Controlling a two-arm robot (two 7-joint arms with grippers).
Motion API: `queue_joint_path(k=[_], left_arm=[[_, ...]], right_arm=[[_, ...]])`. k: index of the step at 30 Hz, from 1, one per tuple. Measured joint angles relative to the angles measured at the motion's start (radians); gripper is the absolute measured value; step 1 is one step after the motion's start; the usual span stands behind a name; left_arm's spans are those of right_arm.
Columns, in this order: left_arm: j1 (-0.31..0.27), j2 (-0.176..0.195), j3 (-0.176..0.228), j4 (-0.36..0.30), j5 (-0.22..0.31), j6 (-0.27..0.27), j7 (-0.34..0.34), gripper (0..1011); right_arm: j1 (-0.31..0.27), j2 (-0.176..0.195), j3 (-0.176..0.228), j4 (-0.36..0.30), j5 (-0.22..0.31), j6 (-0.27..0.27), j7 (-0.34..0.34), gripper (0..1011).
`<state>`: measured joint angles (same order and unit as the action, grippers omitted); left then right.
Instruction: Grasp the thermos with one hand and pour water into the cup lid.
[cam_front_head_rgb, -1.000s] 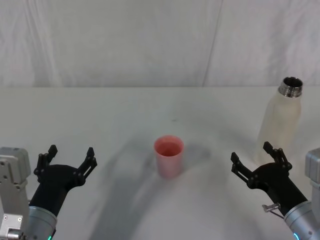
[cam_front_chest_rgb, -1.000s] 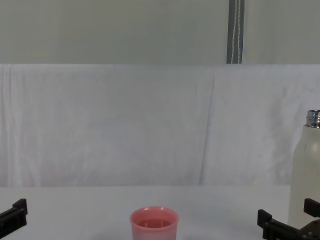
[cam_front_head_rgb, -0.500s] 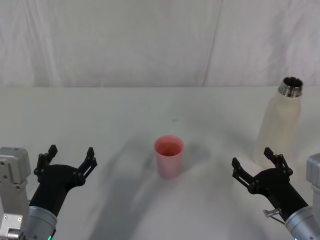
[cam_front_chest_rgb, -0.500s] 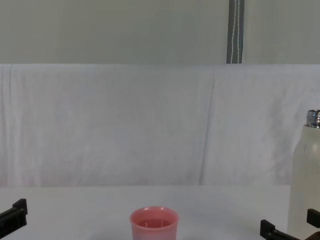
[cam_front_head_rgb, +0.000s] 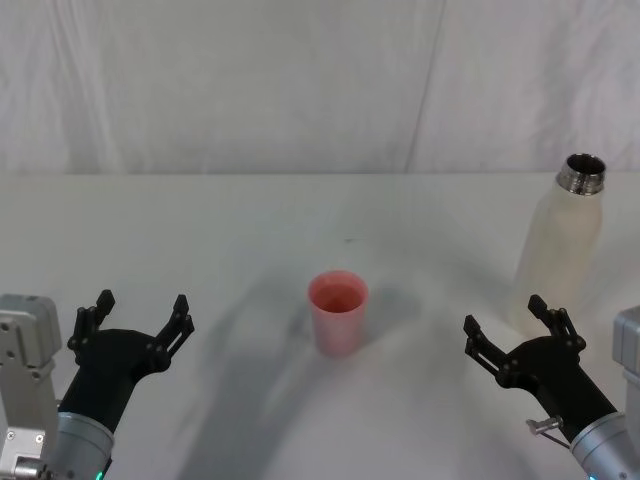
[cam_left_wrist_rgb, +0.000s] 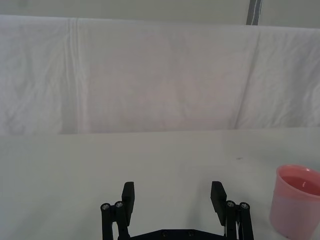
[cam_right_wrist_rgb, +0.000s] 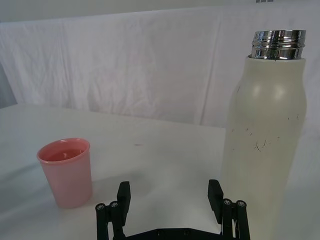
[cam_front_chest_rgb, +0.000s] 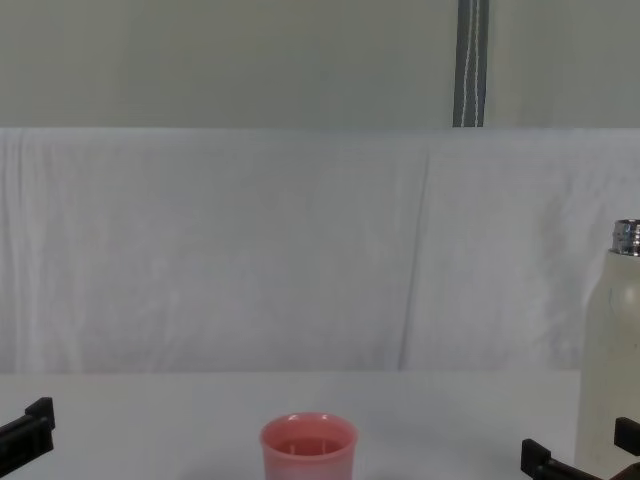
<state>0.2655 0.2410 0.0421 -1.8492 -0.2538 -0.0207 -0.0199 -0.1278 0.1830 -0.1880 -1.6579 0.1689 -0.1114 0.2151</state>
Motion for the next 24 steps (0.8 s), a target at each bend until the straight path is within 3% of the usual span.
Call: queue_joint_path(k=[24], left_arm=[[0.0, 0.0, 0.0, 0.0, 0.0, 0.0, 0.0, 1001]], right_arm=[[0.001, 0.0, 0.0, 0.0, -0.001, 0.0, 0.0, 1001]])
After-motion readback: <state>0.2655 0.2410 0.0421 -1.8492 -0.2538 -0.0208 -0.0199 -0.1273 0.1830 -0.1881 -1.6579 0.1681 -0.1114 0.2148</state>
